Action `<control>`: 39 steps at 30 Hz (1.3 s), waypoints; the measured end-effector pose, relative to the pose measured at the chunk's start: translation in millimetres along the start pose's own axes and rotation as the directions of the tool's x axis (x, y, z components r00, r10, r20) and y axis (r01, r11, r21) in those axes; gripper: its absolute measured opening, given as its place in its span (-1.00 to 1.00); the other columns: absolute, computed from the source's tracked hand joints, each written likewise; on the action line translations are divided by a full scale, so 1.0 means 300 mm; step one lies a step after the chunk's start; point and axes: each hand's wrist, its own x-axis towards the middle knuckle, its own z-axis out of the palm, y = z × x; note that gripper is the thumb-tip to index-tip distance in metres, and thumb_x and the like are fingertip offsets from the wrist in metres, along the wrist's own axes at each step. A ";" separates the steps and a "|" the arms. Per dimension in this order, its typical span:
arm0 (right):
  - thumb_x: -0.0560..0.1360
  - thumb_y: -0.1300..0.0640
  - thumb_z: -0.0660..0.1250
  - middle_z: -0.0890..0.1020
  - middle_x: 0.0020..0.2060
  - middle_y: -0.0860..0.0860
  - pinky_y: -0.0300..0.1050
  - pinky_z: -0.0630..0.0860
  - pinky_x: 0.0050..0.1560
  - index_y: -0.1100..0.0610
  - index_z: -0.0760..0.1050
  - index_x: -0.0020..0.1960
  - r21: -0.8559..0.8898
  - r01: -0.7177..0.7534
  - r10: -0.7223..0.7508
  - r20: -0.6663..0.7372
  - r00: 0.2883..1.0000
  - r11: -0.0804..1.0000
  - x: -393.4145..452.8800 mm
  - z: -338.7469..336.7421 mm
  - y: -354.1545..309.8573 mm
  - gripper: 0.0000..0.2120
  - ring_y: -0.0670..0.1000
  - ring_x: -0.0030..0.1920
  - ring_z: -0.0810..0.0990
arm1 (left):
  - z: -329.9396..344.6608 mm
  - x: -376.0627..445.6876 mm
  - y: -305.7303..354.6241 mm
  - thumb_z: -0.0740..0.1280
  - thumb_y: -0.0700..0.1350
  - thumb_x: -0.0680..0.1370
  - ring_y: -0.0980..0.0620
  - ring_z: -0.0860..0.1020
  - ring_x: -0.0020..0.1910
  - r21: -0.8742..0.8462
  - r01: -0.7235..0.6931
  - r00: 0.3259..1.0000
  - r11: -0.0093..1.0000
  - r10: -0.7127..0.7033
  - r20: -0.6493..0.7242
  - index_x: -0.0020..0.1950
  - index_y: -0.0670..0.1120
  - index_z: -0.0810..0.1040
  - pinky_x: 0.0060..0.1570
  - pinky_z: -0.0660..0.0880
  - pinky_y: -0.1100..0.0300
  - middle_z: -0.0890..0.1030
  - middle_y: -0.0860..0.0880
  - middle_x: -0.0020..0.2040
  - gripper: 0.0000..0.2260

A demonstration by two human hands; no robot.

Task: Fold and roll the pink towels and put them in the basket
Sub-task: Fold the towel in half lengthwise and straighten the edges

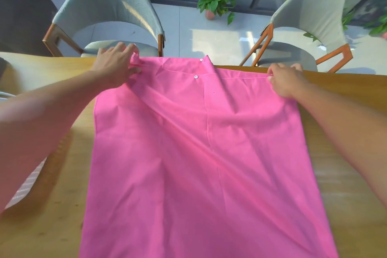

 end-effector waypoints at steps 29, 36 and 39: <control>0.65 -0.22 0.03 0.64 0.05 0.13 0.02 0.39 0.15 0.07 0.59 0.14 -0.410 -0.046 0.054 0.009 0.998 0.911 -0.026 -0.106 0.180 -0.51 0.14 0.20 0.51 | -0.052 0.129 -0.081 0.23 -0.09 0.67 -0.30 0.55 -0.02 -0.041 0.065 0.992 0.997 -0.060 0.108 0.11 -0.25 0.50 -0.02 0.49 -0.08 0.51 -0.22 -0.10 -0.78; 0.63 -0.22 0.14 0.58 0.17 0.15 0.03 0.42 0.18 0.17 0.58 0.24 -0.304 -0.207 0.212 -0.018 0.977 0.930 -0.014 -0.084 0.155 -0.49 0.18 0.26 0.47 | -0.001 0.187 -0.143 0.32 -0.04 0.63 -0.17 0.53 -0.04 -0.134 0.140 0.980 0.981 -0.117 0.160 0.11 -0.08 0.54 -0.07 0.35 0.10 0.54 -0.11 -0.05 -0.86; 0.62 -0.18 0.20 0.53 0.22 0.13 0.03 0.39 0.23 0.11 0.56 0.29 -0.333 -0.250 0.266 0.001 0.964 0.909 -0.009 -0.086 0.141 -0.56 0.15 0.31 0.43 | 0.010 0.211 -0.170 0.36 0.04 0.59 -0.12 0.52 -0.13 -0.109 0.136 0.974 0.985 -0.113 0.198 -0.03 0.03 0.49 -0.11 0.34 0.13 0.52 -0.01 -0.16 -0.88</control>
